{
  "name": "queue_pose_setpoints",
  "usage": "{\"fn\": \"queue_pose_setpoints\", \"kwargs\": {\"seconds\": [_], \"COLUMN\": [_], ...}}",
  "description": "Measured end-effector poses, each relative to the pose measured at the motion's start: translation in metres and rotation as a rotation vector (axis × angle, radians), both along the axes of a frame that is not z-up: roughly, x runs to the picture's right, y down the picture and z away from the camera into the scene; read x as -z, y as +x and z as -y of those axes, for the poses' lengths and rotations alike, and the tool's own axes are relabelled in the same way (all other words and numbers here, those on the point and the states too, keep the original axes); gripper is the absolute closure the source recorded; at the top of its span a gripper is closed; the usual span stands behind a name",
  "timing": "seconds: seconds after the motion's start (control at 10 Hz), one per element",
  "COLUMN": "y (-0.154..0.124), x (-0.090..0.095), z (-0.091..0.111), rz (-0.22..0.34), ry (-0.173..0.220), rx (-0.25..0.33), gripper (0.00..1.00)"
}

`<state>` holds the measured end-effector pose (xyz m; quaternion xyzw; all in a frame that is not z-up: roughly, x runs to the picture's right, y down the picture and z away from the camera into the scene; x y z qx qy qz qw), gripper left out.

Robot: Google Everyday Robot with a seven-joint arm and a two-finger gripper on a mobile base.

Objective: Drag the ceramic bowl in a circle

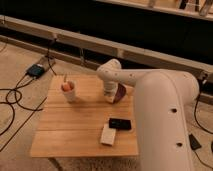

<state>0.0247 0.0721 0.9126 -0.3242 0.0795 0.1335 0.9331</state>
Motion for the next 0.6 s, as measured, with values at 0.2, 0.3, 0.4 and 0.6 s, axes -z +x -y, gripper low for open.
{"fn": "queue_pose_setpoints", "kwargs": {"seconds": [0.2,0.3,0.4,0.6], "y": [-0.023,-0.034,-0.047,-0.065], "x": [-0.002,0.000,0.006,0.019], "z": [0.007,0.008,0.008,-0.002], "rz": [0.037,0.057,0.086,0.131], "ry": [-0.002,-0.005,-0.009,-0.023], "rx": [0.044,0.063,0.093,0.148], "gripper": [1.00,1.00,1.00,1.00]}}
